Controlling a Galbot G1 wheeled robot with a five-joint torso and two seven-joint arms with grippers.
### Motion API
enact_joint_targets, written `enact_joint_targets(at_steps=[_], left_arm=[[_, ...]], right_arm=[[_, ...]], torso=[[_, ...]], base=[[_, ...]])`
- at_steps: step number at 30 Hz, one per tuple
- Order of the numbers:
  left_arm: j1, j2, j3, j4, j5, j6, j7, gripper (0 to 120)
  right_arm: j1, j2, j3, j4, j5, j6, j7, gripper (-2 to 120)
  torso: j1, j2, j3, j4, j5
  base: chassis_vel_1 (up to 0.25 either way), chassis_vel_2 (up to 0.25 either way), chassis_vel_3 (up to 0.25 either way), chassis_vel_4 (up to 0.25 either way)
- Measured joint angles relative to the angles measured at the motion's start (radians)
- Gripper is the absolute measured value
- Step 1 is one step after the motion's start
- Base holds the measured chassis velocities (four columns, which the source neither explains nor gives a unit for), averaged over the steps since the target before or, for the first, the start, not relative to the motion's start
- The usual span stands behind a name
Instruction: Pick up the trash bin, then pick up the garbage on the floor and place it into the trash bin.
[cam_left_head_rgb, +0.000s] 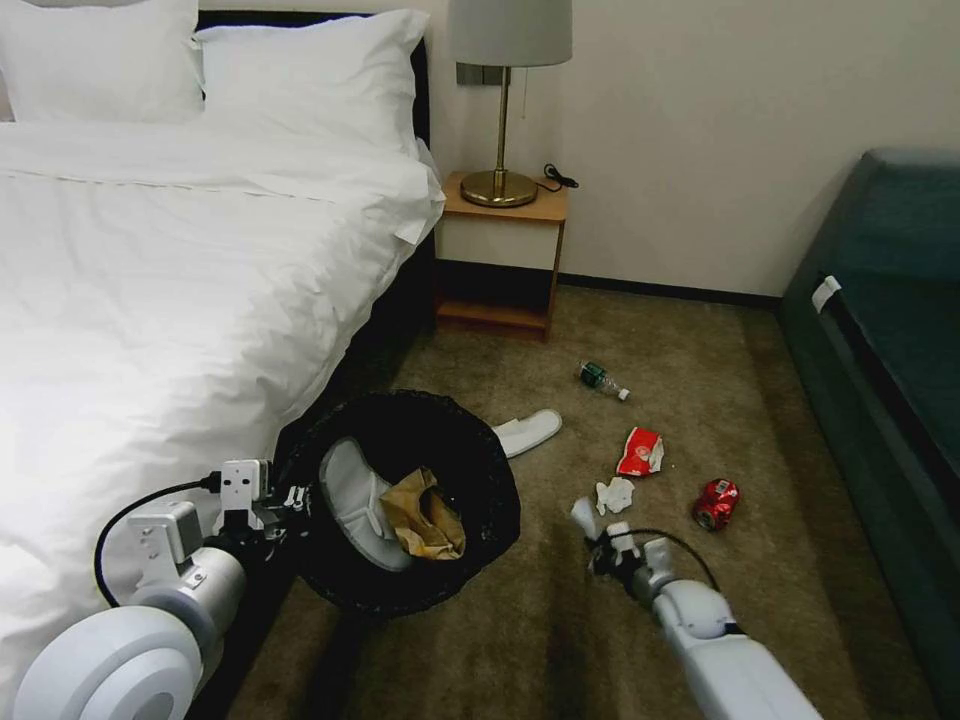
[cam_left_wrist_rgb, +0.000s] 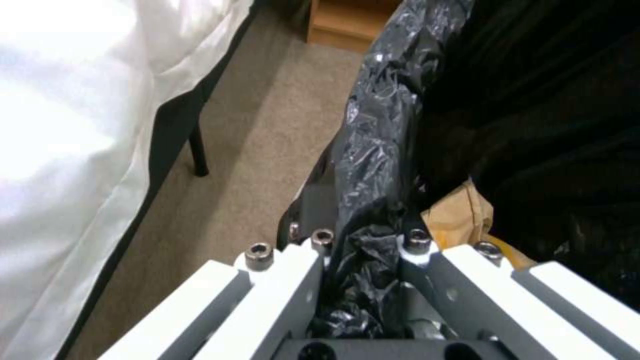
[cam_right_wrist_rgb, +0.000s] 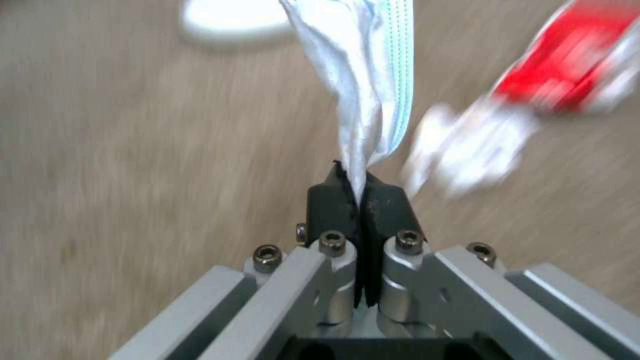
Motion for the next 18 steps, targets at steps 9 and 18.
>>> enact_joint_targets(at_steps=[9, 18], left_arm=[[-0.002, 0.008, 0.016, 0.001, 0.003, 0.0, 0.0, 2], [-0.008, 0.014, 0.025, 0.008, 0.005, 0.0, -0.001, 2]], right_arm=[[-0.044, -0.14, 0.134, 0.369, 0.132, -0.056, 0.012, 0], [0.054, -0.21, 0.116, 0.618, 0.278, -0.141, -0.01, 0]], torso=[[0.0, 0.0, 0.0, 0.0, 0.0], [0.0, 0.0, 0.0, 0.0002, -0.0003]], base=[[0.0, 0.0, 0.0, 0.0], [0.0, 0.0, 0.0, 0.0]])
